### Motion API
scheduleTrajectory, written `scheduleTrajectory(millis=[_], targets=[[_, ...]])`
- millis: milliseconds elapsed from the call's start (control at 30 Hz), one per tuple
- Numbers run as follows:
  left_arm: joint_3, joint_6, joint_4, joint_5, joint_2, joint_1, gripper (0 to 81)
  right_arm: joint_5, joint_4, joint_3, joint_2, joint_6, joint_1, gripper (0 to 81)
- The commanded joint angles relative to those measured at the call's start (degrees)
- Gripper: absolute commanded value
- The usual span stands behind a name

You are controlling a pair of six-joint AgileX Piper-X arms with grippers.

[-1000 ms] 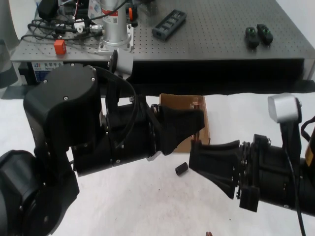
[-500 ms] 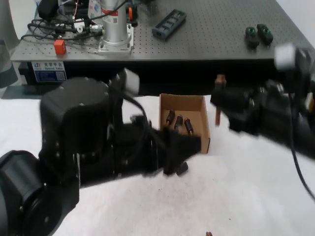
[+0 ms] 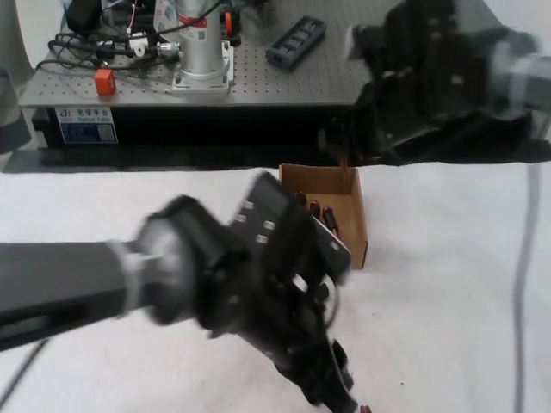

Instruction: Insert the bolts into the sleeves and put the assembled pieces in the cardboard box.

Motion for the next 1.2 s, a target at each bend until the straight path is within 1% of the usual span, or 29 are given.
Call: scheduleTrajectory(millis=[0,167,300,500,533,567,600,700,767,800,833,900,1033,1067,1133,1167], targets=[[-4.4,2.67,3.54,-2.14,4.33,-2.79,35.6,1.25,4.35,-4.12,3.53,-1.33,0.04,4.4],[-6.93,5.97,3.97,-9.86,8.23,-5.94,35.6,1.26,9.67,-9.58,10.53,-1.33,0.04,4.4],[-7.87,7.2,3.97,-9.89,10.36,-6.96,35.6,1.26,11.15,-9.64,12.43,-1.33,0.04,4.3],[-9.17,8.14,4.37,-9.89,13.29,-7.12,35.6,0.75,11.17,-9.64,12.09,-1.63,0.04,4.3],[-9.69,8.78,4.83,-9.89,13.77,-7.27,35.6,0.51,11.17,-9.64,11.89,-2.48,-0.07,3.9],[-10.49,9.46,5.63,-9.78,14.24,-7.37,35.6,0.52,11.4,-9.64,11.85,-2.88,-0.11,1.8],[-11.23,9.98,6.75,-9.76,14.79,-7.38,35.6,0.52,11.49,-9.64,11.74,-3.1,-0.09,1.9],[-14.53,11.25,10.01,-10.23,16.8,-7.59,35.6,0.52,11.64,-9.64,11.74,-3.26,-0.22,19.7],[-16.78,11.64,12.07,-11.27,18.24,-7.59,35.6,0.52,11.76,-9.64,11.74,-3.26,-0.21,33.4],[-17.9,11.63,13.01,-11.7,18.94,-7.59,35.6,0.52,11.77,-9.64,11.74,-3.26,-0.21,37.3],[-19.01,11.63,14.5,-12.07,19.62,-7.59,35.6,0.86,11.77,-9.64,11.61,-3.26,-0.21,38.2],[-21.0,11.63,17.99,-12.04,20.82,-7.59,33.3,1.08,12.19,-9.64,11.11,-3.26,-0.32,37.0],[-22.93,11.63,22.47,-12.04,21.97,-7.59,18.2,1.07,12.51,-9.64,8.46,-3.26,-0.33,32.3],[-22.92,11.63,22.61,-12.04,21.95,-7.59,16.3,1.07,12.53,-9.64,7.37,-3.26,-0.43,32.2],[-22.92,11.63,23.14,-11.89,21.95,-7.59,16.6,1.07,12.53,-9.64,5.18,-3.26,-0.63,32.2],[-22.92,11.63,23.74,-11.82,21.95,-7.59,18.8,0.96,12.53,-9.64,3.88,-3.26,-0.61,32.2]])
